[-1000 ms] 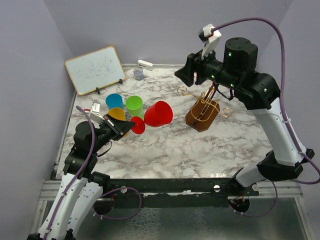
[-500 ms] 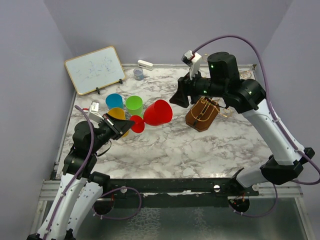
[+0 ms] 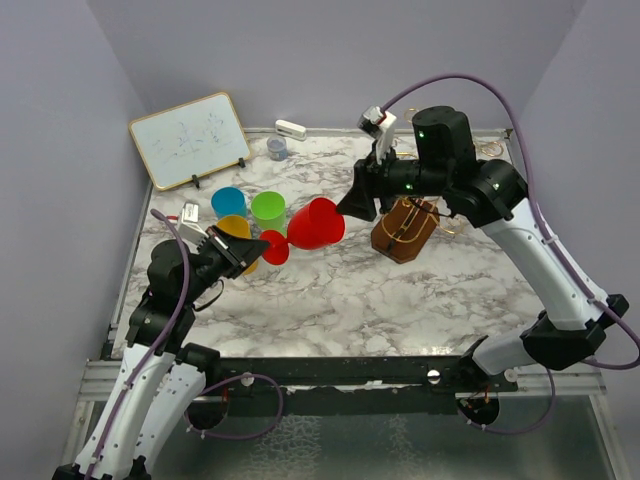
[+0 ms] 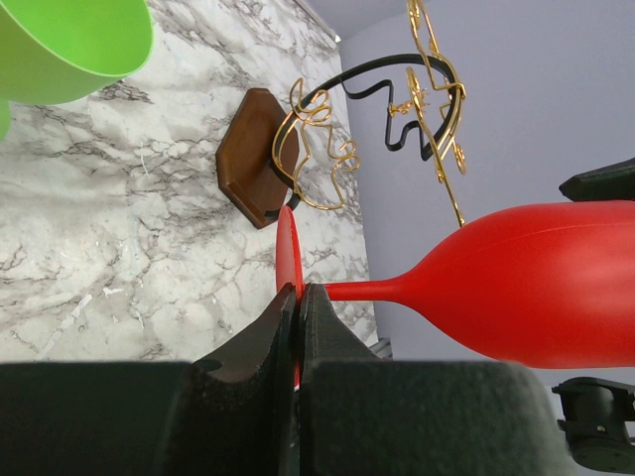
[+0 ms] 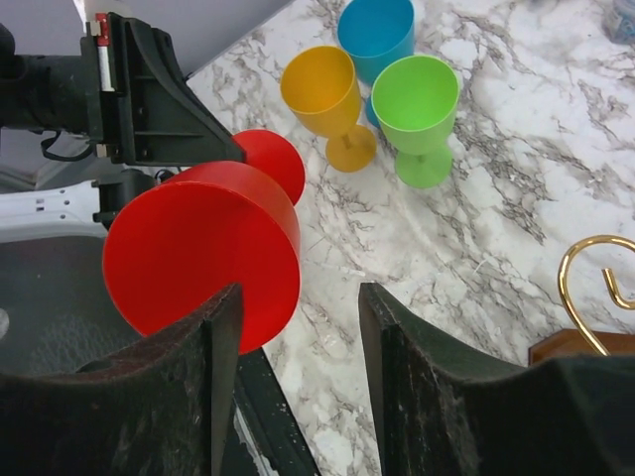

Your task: Take the wine glass off the wine glass rack

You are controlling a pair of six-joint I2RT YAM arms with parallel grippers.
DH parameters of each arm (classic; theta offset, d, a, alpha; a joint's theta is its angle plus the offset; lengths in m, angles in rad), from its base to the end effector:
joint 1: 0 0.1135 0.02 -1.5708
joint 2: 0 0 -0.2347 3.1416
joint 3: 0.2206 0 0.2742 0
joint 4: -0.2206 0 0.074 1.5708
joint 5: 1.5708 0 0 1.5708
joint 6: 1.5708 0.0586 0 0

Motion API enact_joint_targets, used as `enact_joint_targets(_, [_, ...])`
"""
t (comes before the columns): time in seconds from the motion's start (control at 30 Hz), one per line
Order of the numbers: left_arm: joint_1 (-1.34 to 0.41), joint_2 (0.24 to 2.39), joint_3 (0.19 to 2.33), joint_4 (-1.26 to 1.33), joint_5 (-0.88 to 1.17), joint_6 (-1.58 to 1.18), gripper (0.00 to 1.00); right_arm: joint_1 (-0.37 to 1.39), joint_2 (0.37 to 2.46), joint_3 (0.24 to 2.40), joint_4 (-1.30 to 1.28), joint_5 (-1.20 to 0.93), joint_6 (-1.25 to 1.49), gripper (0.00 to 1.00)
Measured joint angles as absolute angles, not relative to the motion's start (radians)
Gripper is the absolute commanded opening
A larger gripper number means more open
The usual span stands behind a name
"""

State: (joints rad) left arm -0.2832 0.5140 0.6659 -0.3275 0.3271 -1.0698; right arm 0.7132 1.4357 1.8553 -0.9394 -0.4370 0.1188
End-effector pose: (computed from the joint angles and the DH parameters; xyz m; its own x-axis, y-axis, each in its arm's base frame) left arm 0.1854 -0.0736 0.3061 -0.5791 -0.6965 -0.4237 0.1259 0.4371 -0.8906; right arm 0.2247 0.2272 0.4467 -0.4762 -0.2699 -0.8369 -0.8199 0.4803 0.3116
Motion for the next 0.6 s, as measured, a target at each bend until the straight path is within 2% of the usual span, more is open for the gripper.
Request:
enact_joint_targets(0.23, [-0.283, 0.529, 0.666, -0.327, 0.327, -1.069, 0.00, 0.713, 1.480, 1.854, -0.918, -0.493, 0.125, 0.45])
enact_joint_targets(0.37, [-0.283, 0.532, 0.666, -0.325, 0.327, -1.070, 0.00, 0.713, 1.499, 1.848, -0.915, -0.512, 0.126, 0.39])
enact_joint_targets(0.5, [-0.283, 0.533, 0.666, -0.323, 0.327, -1.070, 0.00, 0.713, 1.519, 1.844, -0.913, -0.540, 0.126, 0.26])
enact_joint_targets(0.6, [-0.283, 0.538, 0.666, -0.323, 0.327, -1.070, 0.00, 0.713, 1.536, 1.840, -0.912, -0.564, 0.125, 0.10])
